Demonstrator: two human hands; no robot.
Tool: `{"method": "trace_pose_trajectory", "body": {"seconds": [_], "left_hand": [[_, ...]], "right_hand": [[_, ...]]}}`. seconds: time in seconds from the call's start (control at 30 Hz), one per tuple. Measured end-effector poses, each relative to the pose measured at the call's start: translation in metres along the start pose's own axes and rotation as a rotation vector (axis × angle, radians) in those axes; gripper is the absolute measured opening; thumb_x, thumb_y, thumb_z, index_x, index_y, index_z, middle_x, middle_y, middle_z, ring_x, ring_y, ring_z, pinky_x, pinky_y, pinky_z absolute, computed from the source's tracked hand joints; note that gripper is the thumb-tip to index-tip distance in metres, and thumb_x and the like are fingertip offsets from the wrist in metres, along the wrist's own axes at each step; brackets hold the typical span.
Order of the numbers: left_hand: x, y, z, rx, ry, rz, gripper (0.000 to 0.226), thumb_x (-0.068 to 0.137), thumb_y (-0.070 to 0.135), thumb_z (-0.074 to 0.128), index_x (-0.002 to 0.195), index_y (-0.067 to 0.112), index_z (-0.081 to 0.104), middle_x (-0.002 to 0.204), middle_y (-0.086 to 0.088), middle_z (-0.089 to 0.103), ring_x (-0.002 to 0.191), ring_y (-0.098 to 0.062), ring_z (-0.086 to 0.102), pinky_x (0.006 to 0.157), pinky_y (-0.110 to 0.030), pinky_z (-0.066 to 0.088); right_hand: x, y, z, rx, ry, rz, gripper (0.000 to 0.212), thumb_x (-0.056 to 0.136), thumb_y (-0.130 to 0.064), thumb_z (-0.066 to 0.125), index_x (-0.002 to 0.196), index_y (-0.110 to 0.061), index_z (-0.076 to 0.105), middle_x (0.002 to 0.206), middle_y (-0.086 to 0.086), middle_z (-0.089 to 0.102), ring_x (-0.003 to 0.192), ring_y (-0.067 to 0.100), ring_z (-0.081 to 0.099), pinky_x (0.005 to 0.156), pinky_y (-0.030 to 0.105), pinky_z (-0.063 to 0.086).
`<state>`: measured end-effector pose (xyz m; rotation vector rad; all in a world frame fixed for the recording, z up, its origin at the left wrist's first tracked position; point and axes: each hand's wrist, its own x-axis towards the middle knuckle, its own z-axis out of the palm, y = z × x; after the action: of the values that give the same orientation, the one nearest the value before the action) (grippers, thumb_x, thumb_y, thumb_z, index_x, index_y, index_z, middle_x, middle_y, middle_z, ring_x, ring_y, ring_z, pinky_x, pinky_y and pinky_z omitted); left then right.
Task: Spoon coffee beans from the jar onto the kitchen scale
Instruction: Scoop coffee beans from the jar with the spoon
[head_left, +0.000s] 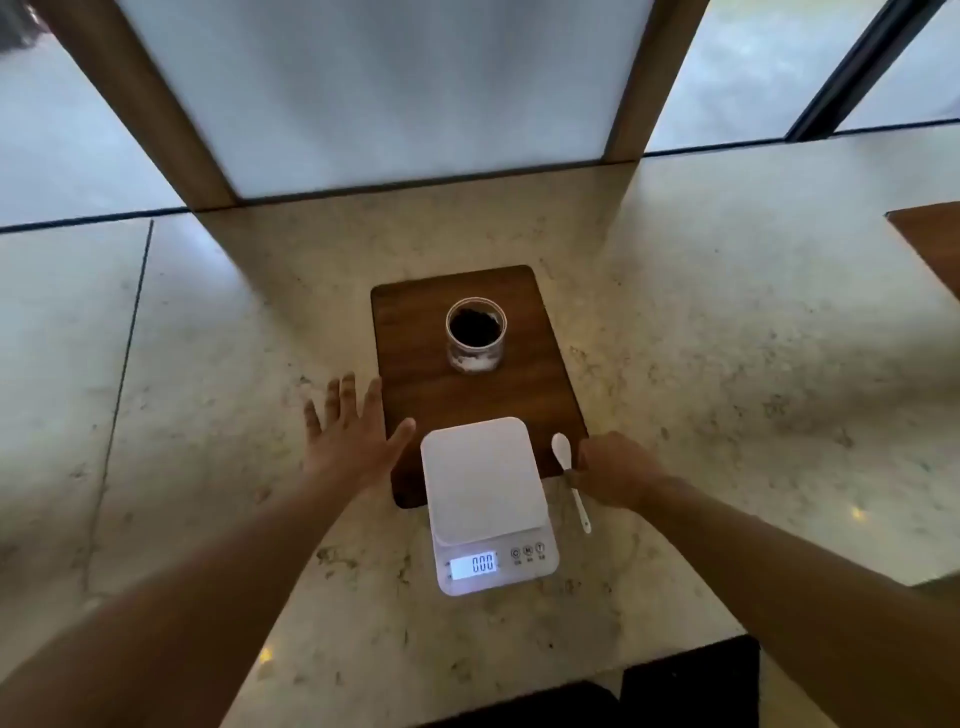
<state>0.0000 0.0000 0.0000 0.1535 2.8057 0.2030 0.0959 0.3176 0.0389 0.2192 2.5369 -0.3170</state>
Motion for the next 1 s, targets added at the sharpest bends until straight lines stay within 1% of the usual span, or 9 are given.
{"method": "trace_pose_trajectory", "body": {"seconds": [0.07, 0.17, 0.3, 0.4, 0.6, 0.7, 0.77, 0.87, 1.0], "left_hand": [[0.002, -0.002, 0.008, -0.002, 0.024, -0.001, 0.095, 0.078, 0.082, 0.007, 0.156, 0.029, 0.004, 0.168, -0.011, -0.002, 0.154, -0.031, -0.009, 0.122, -0.056, -0.004], [0.002, -0.005, 0.023, -0.004, 0.075, 0.018, 0.097, 0.077, 0.082, 0.007, 0.156, 0.025, 0.009, 0.167, -0.015, 0.002, 0.154, -0.035, -0.005, 0.123, -0.056, -0.001], [0.006, -0.005, 0.031, -0.019, 0.102, 0.004, 0.091, 0.083, 0.078, 0.014, 0.156, 0.023, 0.007, 0.167, -0.017, 0.002, 0.154, -0.037, -0.002, 0.123, -0.056, 0.001], [0.01, -0.005, 0.035, -0.019, 0.103, -0.043, 0.087, 0.089, 0.073, 0.018, 0.157, 0.021, 0.004, 0.167, -0.018, 0.0, 0.154, -0.037, -0.004, 0.123, -0.055, -0.001], [0.016, -0.003, 0.034, -0.026, 0.158, -0.035, 0.082, 0.095, 0.063, 0.03, 0.157, 0.014, 0.012, 0.166, -0.022, 0.007, 0.153, -0.04, 0.002, 0.123, -0.057, 0.0], [0.025, -0.001, 0.034, -0.039, 0.156, -0.056, 0.081, 0.095, 0.062, 0.027, 0.157, 0.011, 0.015, 0.165, -0.023, 0.008, 0.153, -0.04, 0.003, 0.122, -0.059, 0.002], [0.028, -0.001, 0.037, -0.031, 0.177, -0.067, 0.078, 0.097, 0.061, 0.024, 0.156, 0.01, 0.017, 0.164, -0.025, 0.011, 0.152, -0.041, 0.006, 0.122, -0.06, 0.003], [0.024, 0.002, 0.041, -0.004, 0.222, -0.051, 0.079, 0.094, 0.062, 0.022, 0.155, 0.011, 0.021, 0.163, -0.024, 0.017, 0.152, -0.041, 0.01, 0.122, -0.06, 0.006], [0.034, -0.004, 0.047, -0.008, 0.257, -0.074, 0.077, 0.094, 0.061, 0.023, 0.154, 0.013, 0.023, 0.163, -0.022, 0.021, 0.152, -0.039, 0.012, 0.122, -0.059, 0.008]], "right_hand": [[-0.001, 0.002, 0.007, -0.011, -0.036, 0.043, 0.026, 0.085, -0.04, 0.064, 0.069, -0.021, 0.054, 0.074, 0.002, 0.061, 0.064, 0.017, 0.056, 0.05, 0.026, 0.036], [-0.007, 0.004, 0.02, 0.017, -0.082, 0.055, 0.028, 0.083, -0.041, 0.068, 0.067, -0.021, 0.056, 0.064, -0.005, 0.053, 0.061, 0.014, 0.055, 0.048, 0.024, 0.034], [-0.007, 0.004, 0.028, 0.033, -0.106, 0.033, 0.022, 0.086, -0.037, 0.067, 0.079, -0.015, 0.068, 0.071, -0.001, 0.059, 0.07, 0.018, 0.061, 0.06, 0.029, 0.045], [-0.004, 0.004, 0.03, 0.056, -0.091, 0.055, 0.022, 0.085, -0.034, 0.066, 0.074, -0.015, 0.066, 0.069, -0.001, 0.062, 0.069, 0.018, 0.063, 0.059, 0.03, 0.048], [0.001, 0.001, 0.015, 0.265, 0.15, 0.087, 0.023, 0.094, -0.028, 0.055, 0.077, -0.014, 0.062, 0.071, 0.002, 0.066, 0.061, 0.018, 0.064, 0.05, 0.024, 0.044], [0.007, -0.005, -0.003, 0.427, 0.242, 0.042, 0.02, 0.097, -0.026, 0.05, 0.08, -0.017, 0.055, 0.069, 0.001, 0.068, 0.054, 0.019, 0.066, 0.05, 0.032, 0.052], [0.013, -0.012, -0.014, 0.563, 0.282, -0.016, 0.016, 0.099, -0.025, 0.049, 0.084, -0.023, 0.054, 0.066, -0.001, 0.069, 0.045, 0.014, 0.066, 0.045, 0.029, 0.054], [0.015, -0.021, -0.029, 0.573, 0.413, -0.119, 0.014, 0.1, -0.029, 0.048, 0.087, -0.03, 0.053, 0.06, -0.006, 0.061, 0.041, 0.008, 0.056, 0.039, 0.018, 0.044], [0.043, -0.043, -0.047, 0.598, 0.53, -0.202, 0.013, 0.1, -0.032, 0.048, 0.092, -0.024, 0.055, 0.059, -0.01, 0.052, 0.045, 0.003, 0.048, 0.038, 0.013, 0.035]]}}
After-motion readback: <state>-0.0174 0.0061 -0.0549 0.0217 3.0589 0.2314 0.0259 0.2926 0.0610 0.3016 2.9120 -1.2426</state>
